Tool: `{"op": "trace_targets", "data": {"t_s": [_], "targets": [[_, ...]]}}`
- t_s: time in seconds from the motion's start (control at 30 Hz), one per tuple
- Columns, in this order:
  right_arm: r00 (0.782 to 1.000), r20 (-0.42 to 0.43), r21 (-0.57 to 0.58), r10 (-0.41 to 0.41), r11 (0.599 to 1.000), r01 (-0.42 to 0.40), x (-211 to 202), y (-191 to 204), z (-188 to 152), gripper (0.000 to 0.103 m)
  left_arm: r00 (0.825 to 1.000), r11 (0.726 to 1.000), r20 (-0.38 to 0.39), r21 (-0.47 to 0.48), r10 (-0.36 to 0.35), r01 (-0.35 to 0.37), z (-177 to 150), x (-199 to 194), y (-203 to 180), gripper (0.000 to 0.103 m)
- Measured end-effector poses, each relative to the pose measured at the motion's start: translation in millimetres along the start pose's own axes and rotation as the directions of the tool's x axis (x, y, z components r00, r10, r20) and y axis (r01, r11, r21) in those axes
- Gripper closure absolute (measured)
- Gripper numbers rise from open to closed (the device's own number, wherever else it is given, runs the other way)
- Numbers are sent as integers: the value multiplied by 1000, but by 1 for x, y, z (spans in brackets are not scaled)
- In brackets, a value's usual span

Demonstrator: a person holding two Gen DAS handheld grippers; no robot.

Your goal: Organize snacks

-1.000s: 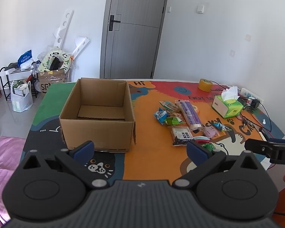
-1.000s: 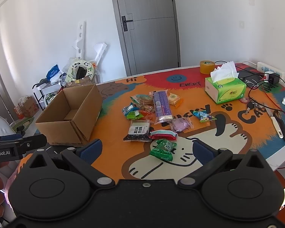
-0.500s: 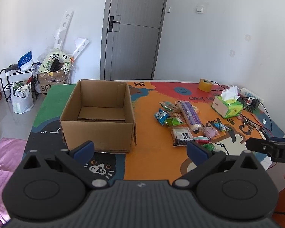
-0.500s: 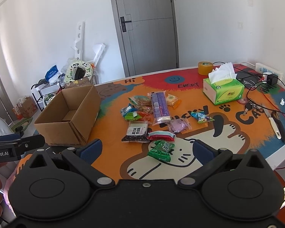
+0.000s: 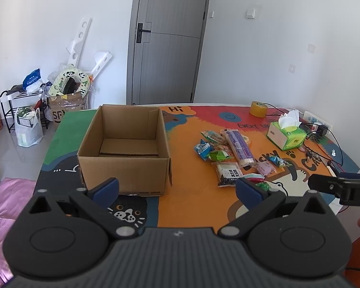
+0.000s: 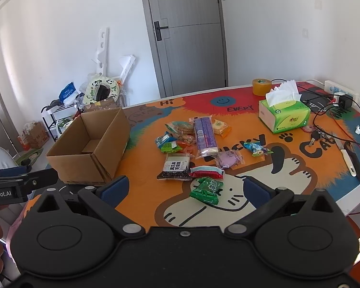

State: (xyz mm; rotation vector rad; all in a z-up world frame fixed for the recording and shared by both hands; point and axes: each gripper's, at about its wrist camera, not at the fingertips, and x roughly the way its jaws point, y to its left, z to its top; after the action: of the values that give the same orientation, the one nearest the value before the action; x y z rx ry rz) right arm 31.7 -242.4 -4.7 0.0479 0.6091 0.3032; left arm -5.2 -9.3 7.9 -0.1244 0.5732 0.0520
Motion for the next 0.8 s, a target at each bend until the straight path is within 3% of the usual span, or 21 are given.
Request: {"op": "trace_targets", "data": {"t_s": [0.8], "targets": [[999, 36, 11, 9, 1000, -10, -10, -3, 9, 0, 999, 1000, 33, -6, 5, -5, 12, -12, 3, 0]]}}
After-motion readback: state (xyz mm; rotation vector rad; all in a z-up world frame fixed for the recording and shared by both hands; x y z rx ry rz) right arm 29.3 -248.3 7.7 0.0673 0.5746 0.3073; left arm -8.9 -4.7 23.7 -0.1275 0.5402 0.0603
